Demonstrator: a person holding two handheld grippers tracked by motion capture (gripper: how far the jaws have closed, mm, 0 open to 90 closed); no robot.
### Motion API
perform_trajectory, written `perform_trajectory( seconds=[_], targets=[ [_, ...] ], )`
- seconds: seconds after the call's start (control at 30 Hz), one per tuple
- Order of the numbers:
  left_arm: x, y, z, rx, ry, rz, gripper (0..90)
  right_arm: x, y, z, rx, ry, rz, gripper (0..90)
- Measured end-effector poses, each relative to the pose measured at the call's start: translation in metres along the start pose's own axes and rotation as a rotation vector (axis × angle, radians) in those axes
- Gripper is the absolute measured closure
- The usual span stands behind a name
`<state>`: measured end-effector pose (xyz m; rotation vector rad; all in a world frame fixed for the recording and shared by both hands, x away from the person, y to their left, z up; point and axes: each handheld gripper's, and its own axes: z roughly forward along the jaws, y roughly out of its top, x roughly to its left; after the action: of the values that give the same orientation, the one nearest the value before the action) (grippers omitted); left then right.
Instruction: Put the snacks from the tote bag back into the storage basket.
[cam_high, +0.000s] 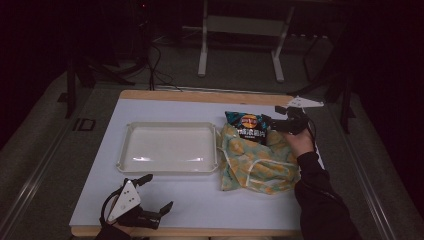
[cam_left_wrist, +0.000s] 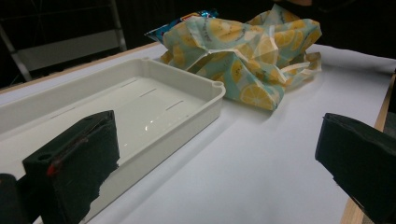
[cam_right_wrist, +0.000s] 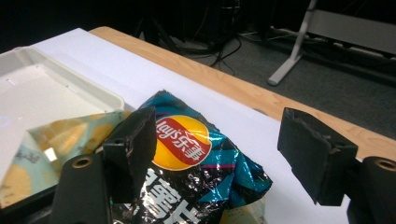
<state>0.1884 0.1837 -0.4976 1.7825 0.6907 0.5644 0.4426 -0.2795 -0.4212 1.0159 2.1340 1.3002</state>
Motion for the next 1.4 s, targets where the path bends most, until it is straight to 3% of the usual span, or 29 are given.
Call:
perform_trajectory(
  seconds=[0.3,0.43,0.6,1.07,1.13,1.23,1.27,1.37,1.4],
  targets=[
    [-0.001,-0.002,-0.002,0.004,0.008,-0.001,0.1,-0.013,-0.011,0.019,0.062,0.0,0.005,28.7],
    [-0.001,-0.003,-0.003,0.011,0.011,-0.002,0.1,-0.024,-0.018,0.027,0.1,0.018,0.028,22.4],
    [-0.002,-0.004,-0.004,0.013,0.014,-0.003,0.1,-0.03,-0.023,0.034,0.125,0.033,0.041,21.0],
    [-0.004,-0.005,-0.008,0.017,0.021,-0.009,0.1,-0.037,-0.034,0.055,0.201,0.175,0.081,23.1],
    [-0.004,-0.005,-0.008,0.018,0.018,-0.005,0.1,-0.036,-0.035,0.058,0.222,0.205,0.086,28.1],
    [-0.004,-0.005,-0.008,0.018,0.017,-0.006,0.1,-0.036,-0.036,0.059,0.228,0.207,0.088,29.3],
    [-0.004,-0.005,-0.008,0.017,0.015,-0.006,0.1,-0.035,-0.037,0.062,0.268,0.207,0.078,42.2],
    [-0.004,-0.005,-0.009,0.018,0.014,-0.005,0.1,-0.034,-0.037,0.063,0.297,0.2,0.066,61.9],
    [-0.004,-0.005,-0.009,0.018,0.014,-0.005,0.1,-0.034,-0.037,0.063,0.297,0.2,0.066,61.9]
  ],
)
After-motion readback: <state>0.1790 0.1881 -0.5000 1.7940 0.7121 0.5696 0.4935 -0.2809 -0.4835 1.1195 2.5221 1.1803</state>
